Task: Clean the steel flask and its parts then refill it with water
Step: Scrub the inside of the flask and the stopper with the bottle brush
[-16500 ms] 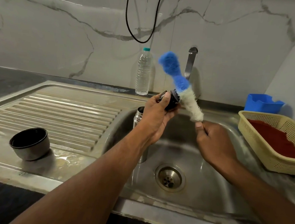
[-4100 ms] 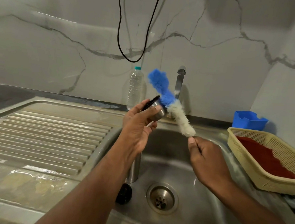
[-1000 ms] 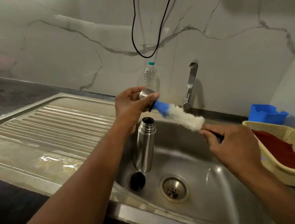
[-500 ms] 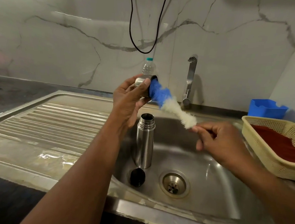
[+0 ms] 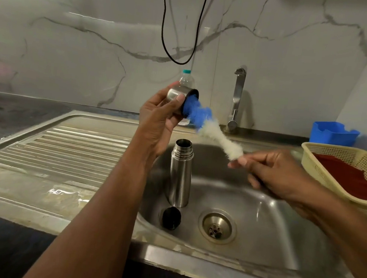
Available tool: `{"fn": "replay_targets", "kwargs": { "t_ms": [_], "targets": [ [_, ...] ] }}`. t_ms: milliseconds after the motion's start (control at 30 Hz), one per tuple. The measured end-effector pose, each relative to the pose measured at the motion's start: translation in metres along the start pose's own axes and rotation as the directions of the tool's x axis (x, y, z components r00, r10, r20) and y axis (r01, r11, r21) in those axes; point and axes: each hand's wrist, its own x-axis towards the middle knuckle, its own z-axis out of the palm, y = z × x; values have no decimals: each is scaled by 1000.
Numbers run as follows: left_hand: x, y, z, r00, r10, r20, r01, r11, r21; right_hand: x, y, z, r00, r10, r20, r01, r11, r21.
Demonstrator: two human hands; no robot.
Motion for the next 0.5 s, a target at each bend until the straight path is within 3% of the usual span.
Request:
{"fn": "replay_targets", "kwargs": {
  "t_ms": [33, 67, 100, 167, 233, 267, 300, 333, 367, 400, 433, 467, 500],
  "targets": [
    [-1, 0, 2, 998, 5, -66, 2, 995, 102, 0, 3, -1, 962, -219, -166, 151, 926, -345],
    [-4, -2, 5, 990, 5, -144, 27, 975, 222, -1, 6, -3, 883, -410, -229, 183, 750, -636],
    [-6, -6, 10, 973, 6, -231, 71, 944, 322, -2, 8, -4, 792, -557, -249, 156, 579, -800],
    [-9, -13, 17, 925, 28, -379, 151, 888, 435, -3, 10, -5, 699, -678, -227, 120, 424, -898],
    [-8, -13, 18, 898, 60, -437, 173, 863, 474, -4, 10, -3, 673, -705, -223, 94, 381, -920],
    [-7, -10, 17, 899, 67, -432, 160, 870, 467, -4, 10, 1, 692, -688, -218, 105, 395, -912],
    [-6, -9, 15, 913, 61, -404, 135, 888, 440, -5, 9, 5, 740, -635, -220, 131, 458, -879],
    [-4, -9, 13, 936, 55, -349, 93, 915, 394, -4, 6, 7, 833, -507, -220, 162, 605, -780],
    [-3, -8, 11, 962, 51, -269, 43, 943, 330, -2, 2, 7, 933, -301, -196, 141, 808, -572],
    [-4, -6, 10, 984, 42, -175, 4, 968, 251, -1, -1, 6, 991, -55, -123, 20, 962, -274],
    [-4, -5, 9, 996, 32, -86, -18, 986, 164, -2, -6, 7, 984, 177, 28, -177, 984, 14],
    [-3, -4, 8, 1000, 26, -16, -24, 996, 86, -2, -8, 9, 951, 276, 136, -299, 935, 192],
    [-2, -3, 5, 1000, 20, 20, -20, 999, 36, -2, -9, 11, 940, 293, 172, -331, 906, 263]
  ]
}}
